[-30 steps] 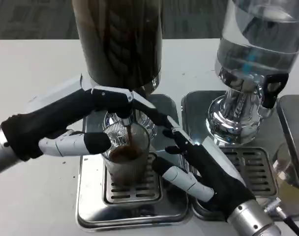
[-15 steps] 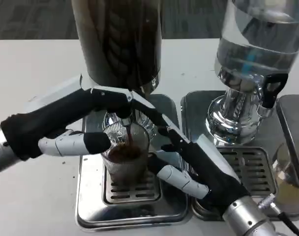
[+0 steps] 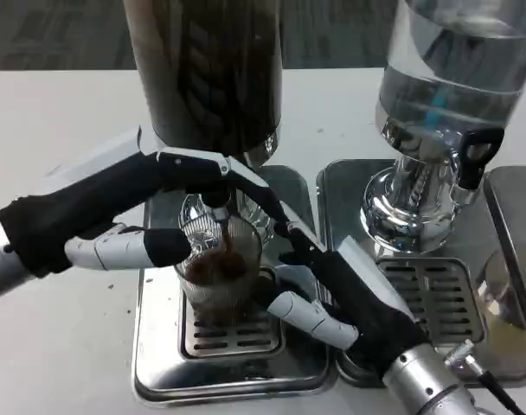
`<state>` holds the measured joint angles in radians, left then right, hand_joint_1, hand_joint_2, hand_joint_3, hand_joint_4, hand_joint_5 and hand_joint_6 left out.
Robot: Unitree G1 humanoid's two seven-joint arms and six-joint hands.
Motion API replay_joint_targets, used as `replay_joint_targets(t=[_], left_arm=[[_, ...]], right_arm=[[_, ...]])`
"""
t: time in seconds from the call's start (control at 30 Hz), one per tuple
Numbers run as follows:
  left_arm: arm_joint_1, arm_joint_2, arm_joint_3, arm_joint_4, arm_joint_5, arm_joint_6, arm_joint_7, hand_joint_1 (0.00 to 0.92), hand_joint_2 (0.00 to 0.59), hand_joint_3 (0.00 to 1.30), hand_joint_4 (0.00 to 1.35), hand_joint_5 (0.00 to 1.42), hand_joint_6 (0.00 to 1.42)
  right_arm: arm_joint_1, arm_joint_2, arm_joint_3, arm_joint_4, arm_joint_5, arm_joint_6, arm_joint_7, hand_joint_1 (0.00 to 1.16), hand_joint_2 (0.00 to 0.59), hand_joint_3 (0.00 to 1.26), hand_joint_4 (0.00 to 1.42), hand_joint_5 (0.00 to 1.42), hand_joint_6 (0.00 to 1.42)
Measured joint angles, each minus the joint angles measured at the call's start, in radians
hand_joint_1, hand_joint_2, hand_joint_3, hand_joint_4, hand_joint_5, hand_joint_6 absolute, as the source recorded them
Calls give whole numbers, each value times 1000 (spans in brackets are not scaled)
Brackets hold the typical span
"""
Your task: Grasp the cup under the faucet to collect the drink, then remove the cup.
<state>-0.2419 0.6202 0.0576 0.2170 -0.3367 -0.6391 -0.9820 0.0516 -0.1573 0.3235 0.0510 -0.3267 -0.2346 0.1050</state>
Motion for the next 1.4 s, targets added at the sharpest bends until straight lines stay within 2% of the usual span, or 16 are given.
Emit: replay_joint_targets(t=[0.5,0.73,1.1,1.4], left_arm=[[10,4,1,-22,21,0,21,0,64,475,417,328,193],[12,4,7,-28,32,1,41,0,61,429,359,314,200],[25,4,87,-26,40,-4,101,0,63,383,306,296,217],[68,10,135,-29,80,-5,162,0,65,374,280,263,206]], right_arm=[[-29,-4,-10,23,33,-24,2,0,0,55,76,130,226],[-29,-7,-16,23,45,-24,4,2,0,55,76,133,229],[-29,-8,-16,20,52,-24,20,109,0,66,88,157,245],[-33,-6,-24,19,68,-24,37,124,7,76,99,159,247]])
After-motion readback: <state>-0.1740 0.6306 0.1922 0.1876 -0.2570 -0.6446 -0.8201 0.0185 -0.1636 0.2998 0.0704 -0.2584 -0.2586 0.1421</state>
